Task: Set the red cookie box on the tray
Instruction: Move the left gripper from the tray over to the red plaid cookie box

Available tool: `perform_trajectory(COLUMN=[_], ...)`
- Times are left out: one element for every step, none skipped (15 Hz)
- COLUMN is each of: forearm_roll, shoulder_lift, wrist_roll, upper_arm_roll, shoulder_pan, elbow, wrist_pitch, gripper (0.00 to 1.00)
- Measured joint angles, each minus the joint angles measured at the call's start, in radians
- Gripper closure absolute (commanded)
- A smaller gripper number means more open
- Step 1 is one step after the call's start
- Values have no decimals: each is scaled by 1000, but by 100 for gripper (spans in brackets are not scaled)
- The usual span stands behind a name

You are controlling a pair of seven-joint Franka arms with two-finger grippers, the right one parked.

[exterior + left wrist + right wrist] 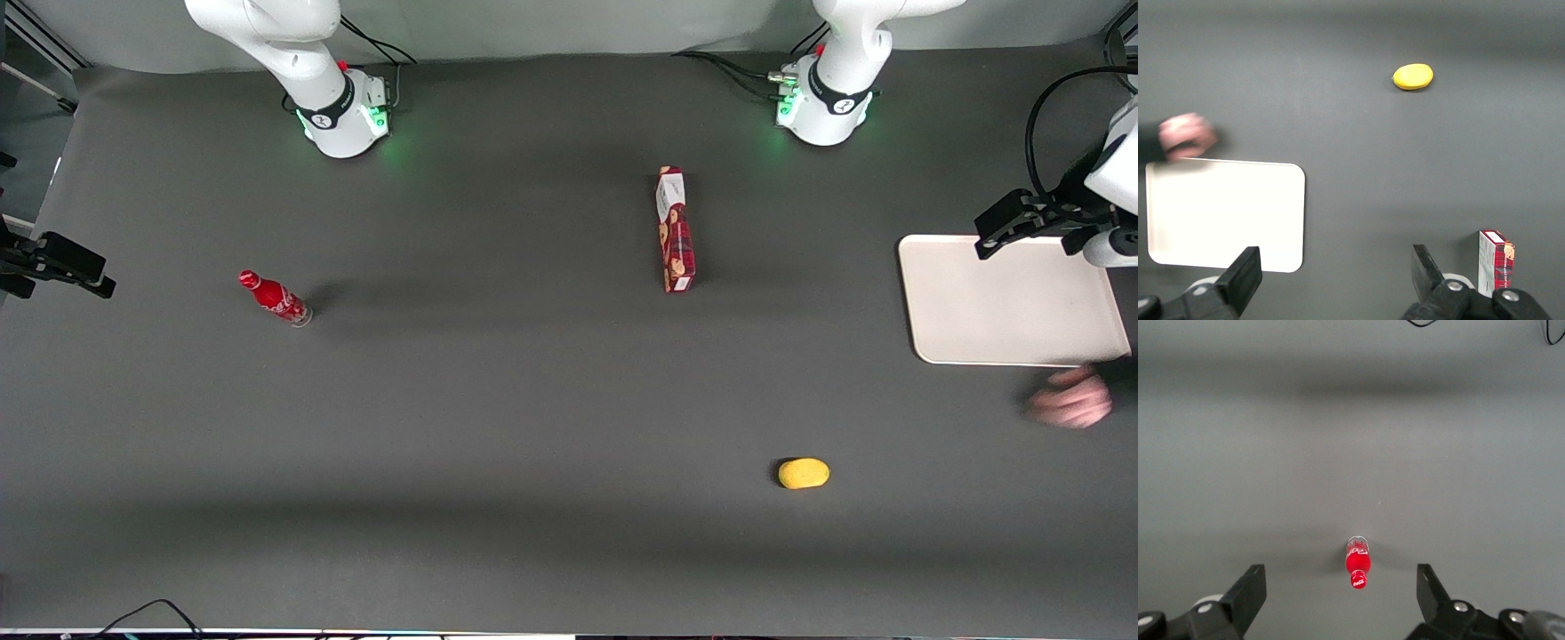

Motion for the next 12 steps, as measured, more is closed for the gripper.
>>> perform_trajectory(forearm_roll=[0, 0, 0, 0, -1, -2, -8, -24, -41, -52, -60, -68], shoulder_lift=[0, 0, 0, 0, 0, 0, 1, 1, 2, 3, 5, 8], wrist_roll=[0, 0, 0, 0, 0, 0, 0, -1, -13, -49, -86, -115], upper_arm_roll=[0, 0, -1, -1, -4, -10, -18, -34, -60, -94, -132, -171], shoulder_pan=[0, 0, 0, 0, 0, 0, 0, 0, 0, 0, -1, -2], elbow=[0, 0, 0, 0, 0, -1, -5, -14, -26, -42, -63, -86], wrist_pitch=[0, 0, 0, 0, 0, -4, -11, -20, -22, -21, -16, -7], gripper=[0, 0, 0, 0, 0, 0, 0, 0, 0, 0, 0, 0])
